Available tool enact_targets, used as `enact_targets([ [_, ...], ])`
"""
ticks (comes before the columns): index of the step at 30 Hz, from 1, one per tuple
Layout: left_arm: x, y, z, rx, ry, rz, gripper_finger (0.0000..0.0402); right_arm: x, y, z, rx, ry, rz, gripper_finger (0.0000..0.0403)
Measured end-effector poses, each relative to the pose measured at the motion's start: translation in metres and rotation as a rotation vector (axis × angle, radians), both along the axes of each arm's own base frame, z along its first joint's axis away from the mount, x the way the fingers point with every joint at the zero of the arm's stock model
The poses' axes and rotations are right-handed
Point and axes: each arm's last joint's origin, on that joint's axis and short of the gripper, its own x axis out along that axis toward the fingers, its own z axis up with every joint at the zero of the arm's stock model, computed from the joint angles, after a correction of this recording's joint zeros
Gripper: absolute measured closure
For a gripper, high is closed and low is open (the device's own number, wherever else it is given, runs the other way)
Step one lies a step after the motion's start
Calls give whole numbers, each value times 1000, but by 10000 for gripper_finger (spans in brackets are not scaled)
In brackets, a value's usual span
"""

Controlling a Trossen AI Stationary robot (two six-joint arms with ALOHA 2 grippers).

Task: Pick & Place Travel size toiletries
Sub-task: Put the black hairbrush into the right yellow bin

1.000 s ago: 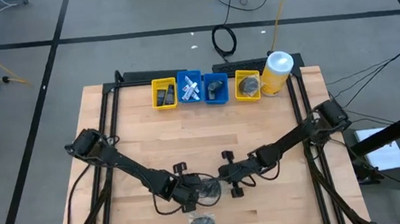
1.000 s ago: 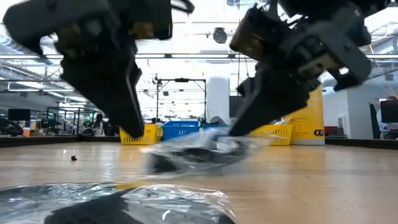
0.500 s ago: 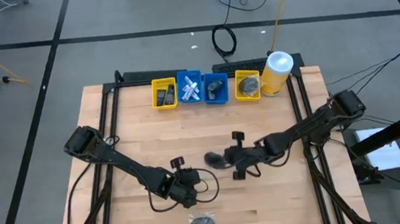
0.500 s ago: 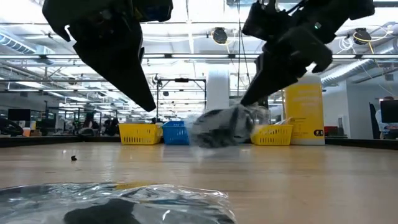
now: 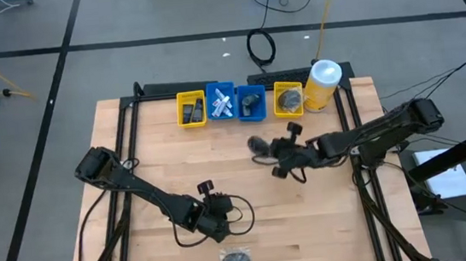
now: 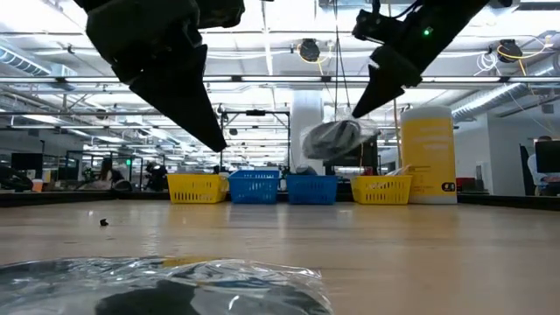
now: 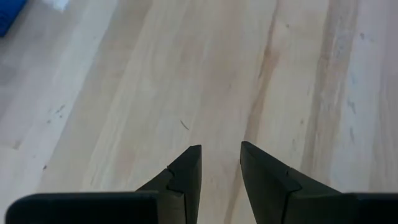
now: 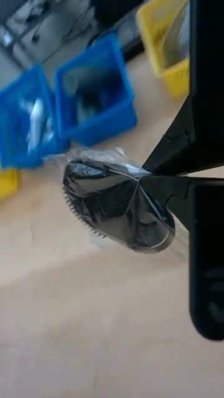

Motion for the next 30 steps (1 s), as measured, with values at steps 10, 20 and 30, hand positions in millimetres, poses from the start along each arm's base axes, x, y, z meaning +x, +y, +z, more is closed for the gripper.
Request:
enact_targets([
  [10,0,1,0,15,-14,28,289,-20,-41,13,-95,7,-278,403],
  [20,-1,1,0,25,-1,22,289,-28,-78,13,-107,40,-443,403],
  [30,-1,4,1,46,-7,39,289,-38,-110,13,-175,19,-642,403],
])
